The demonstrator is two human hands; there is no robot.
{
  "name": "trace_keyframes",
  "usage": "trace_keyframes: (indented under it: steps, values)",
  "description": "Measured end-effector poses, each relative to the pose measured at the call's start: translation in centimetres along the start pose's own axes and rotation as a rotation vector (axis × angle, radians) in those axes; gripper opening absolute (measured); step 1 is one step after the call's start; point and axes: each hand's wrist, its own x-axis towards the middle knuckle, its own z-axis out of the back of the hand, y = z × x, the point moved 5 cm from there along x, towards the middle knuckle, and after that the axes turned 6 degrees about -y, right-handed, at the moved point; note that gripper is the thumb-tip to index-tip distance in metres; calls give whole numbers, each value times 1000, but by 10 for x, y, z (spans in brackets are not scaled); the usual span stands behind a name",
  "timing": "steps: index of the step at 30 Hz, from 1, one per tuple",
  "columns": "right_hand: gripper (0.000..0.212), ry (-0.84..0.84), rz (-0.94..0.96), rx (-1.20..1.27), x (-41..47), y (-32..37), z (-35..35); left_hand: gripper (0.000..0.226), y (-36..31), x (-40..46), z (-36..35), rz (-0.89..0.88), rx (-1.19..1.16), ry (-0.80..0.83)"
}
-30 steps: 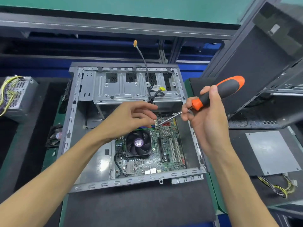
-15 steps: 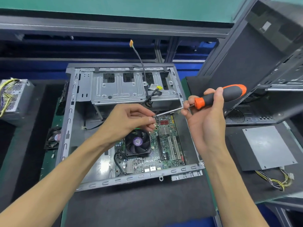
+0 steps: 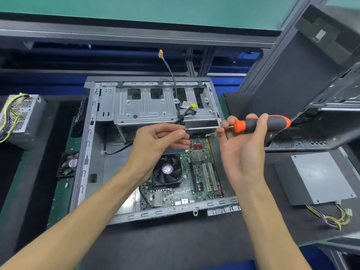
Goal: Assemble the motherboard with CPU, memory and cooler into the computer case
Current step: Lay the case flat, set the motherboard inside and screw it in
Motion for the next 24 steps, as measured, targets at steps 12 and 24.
trace_keyframes:
  steps: [12,24]
  values:
    - [30,336,258,-928,-7,9,14,11,8,13,8,-16,583,207]
    - [20,500,223,-1498,-19,-1,47,37,-13,5,-68,-169,731,599]
